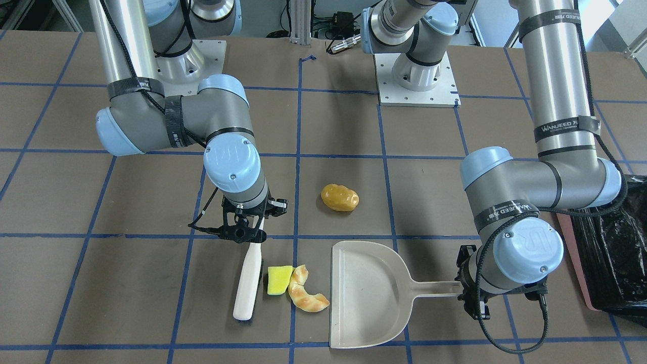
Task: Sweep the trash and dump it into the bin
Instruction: 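Sweep the sponge and peel into the dustpan with the right gripper's brush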
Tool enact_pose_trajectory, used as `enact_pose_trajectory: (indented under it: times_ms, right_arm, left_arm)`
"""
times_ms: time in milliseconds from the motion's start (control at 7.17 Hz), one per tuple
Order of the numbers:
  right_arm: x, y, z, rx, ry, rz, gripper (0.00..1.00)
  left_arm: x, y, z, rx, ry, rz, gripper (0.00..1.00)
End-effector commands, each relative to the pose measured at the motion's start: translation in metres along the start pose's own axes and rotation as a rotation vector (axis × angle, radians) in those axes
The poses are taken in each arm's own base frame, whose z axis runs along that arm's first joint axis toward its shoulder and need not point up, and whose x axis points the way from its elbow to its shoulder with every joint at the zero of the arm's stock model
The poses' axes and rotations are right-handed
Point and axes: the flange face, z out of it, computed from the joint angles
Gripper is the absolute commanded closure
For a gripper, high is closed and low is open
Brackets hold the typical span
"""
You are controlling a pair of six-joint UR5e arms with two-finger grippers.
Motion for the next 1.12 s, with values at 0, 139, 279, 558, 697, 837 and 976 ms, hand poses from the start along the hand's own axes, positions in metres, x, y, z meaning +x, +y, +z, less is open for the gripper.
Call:
enact_pose_trajectory:
  times_ms: [0,139,279,558,697,837,976]
  right_arm:
    - [-0.006,0.006,0.000,-0.020,0.006,-0.013,1.00]
    - [-0.021,0.015,0.002,-0.021,0.000,-0.038,1.00]
    - [-0.030,0.018,0.005,-0.016,-0.002,-0.062,1.00]
    - [-0.040,0.011,0.015,-0.009,-0.070,-0.070,1.00]
    - [-0.045,0.011,0.019,-0.021,-0.096,-0.076,1.00]
    - [-0.059,0.016,0.016,-0.008,-0.101,-0.090,1.00]
    - [-0.068,0.014,0.007,0.006,-0.110,-0.085,1.00]
  left_arm:
    - [0.000,0.000,0.000,0.000,0.000,0.001,1.00]
    - [0.000,0.000,0.000,0.000,0.000,0.001,1.00]
    - [0.001,0.000,0.000,0.001,0.006,0.000,1.00]
    - [0.001,0.000,0.000,0.001,0.008,-0.002,1.00]
    - [0.001,0.000,0.001,0.001,0.006,0.000,1.00]
    - [0.002,0.001,0.004,0.003,0.003,-0.001,1.00]
    - [0.003,0.000,0.002,0.003,0.012,-0.002,1.00]
